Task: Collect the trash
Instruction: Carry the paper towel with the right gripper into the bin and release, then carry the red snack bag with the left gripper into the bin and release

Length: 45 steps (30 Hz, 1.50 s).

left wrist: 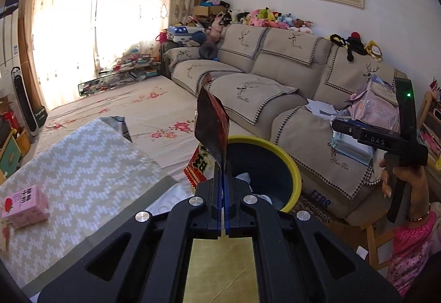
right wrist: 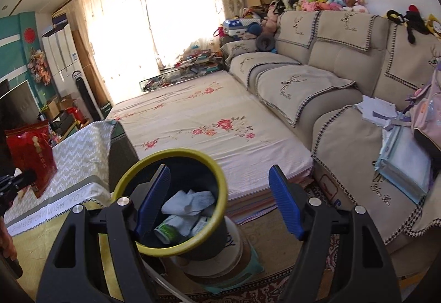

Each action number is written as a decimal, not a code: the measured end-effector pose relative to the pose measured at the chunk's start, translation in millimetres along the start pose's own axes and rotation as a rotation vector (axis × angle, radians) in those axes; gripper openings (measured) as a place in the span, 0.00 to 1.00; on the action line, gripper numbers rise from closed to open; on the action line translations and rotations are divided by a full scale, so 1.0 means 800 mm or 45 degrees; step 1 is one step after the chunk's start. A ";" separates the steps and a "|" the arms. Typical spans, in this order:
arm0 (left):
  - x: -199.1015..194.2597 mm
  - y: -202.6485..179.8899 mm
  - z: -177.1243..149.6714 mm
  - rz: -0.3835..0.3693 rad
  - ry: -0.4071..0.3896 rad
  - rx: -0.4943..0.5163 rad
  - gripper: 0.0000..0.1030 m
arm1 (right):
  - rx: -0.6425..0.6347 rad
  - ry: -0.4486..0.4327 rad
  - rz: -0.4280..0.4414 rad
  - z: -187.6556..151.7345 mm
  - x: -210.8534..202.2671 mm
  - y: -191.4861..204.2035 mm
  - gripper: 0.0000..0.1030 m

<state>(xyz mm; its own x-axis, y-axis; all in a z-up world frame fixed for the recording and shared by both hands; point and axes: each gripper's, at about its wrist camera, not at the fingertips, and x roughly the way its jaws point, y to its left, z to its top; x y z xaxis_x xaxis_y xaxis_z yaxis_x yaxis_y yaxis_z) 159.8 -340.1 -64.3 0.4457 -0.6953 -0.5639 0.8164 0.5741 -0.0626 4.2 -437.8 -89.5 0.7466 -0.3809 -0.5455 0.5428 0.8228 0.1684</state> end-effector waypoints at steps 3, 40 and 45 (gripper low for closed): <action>0.035 -0.025 0.011 -0.040 0.044 0.023 0.02 | 0.021 -0.024 -0.016 0.001 -0.008 -0.020 0.68; 0.115 -0.047 0.022 0.112 0.094 -0.077 0.91 | 0.083 -0.020 -0.023 -0.003 0.004 -0.044 0.69; 0.025 0.000 0.013 0.214 -0.110 -0.154 0.95 | 0.043 0.005 0.042 -0.001 0.013 -0.018 0.70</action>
<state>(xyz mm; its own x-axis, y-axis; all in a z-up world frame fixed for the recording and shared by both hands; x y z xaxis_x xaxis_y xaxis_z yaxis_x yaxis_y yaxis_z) 172.3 -358.6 -67.3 0.6060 -0.6165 -0.5026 0.6800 0.7294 -0.0748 3.7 -453.3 -97.8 0.7628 -0.3519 -0.5425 0.5305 0.8202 0.2140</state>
